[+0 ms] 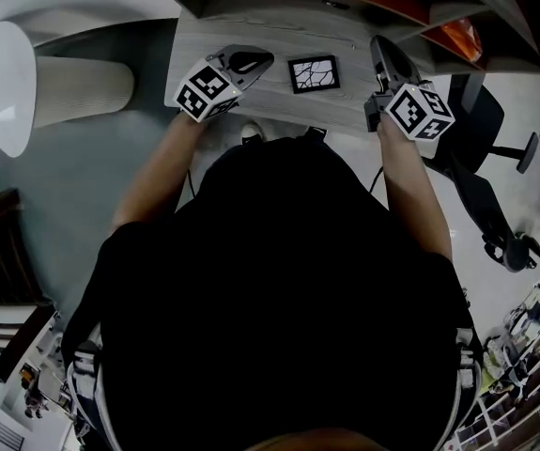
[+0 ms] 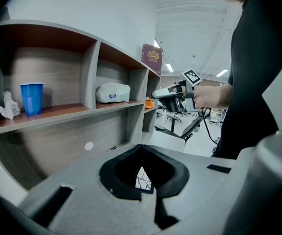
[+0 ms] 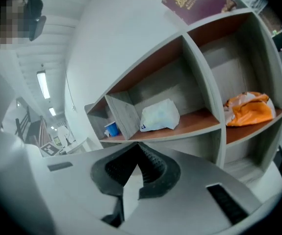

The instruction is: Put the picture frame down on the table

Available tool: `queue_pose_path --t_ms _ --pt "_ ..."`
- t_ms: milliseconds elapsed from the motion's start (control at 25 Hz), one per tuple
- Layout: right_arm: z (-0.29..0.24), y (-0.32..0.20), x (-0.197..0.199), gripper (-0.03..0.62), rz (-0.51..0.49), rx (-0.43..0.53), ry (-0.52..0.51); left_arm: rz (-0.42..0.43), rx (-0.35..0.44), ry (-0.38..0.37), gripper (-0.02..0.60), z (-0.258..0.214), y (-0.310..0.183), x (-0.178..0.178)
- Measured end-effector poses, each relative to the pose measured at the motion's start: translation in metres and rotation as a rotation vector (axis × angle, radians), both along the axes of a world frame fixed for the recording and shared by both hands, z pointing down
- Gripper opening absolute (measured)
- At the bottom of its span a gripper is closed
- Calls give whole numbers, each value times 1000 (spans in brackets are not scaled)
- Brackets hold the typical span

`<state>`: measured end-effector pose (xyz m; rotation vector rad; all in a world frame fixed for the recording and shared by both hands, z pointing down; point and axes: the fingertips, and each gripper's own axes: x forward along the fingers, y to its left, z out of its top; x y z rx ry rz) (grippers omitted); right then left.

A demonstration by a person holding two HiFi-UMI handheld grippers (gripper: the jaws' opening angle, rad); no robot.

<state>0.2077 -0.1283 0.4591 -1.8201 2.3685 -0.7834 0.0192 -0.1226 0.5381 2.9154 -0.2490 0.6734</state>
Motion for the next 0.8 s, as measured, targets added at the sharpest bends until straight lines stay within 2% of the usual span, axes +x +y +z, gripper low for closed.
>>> queue_pose_path --t_ms 320,600,800 --pt "-33 4 1 6 -1 87 127 5 13 9 17 -5 5 3" --pt "-49 5 2 6 8 128 163 3 20 22 17 -10 0 0" --pt "-55 10 3 6 17 139 206 -3 15 62 17 -20 -4 3"
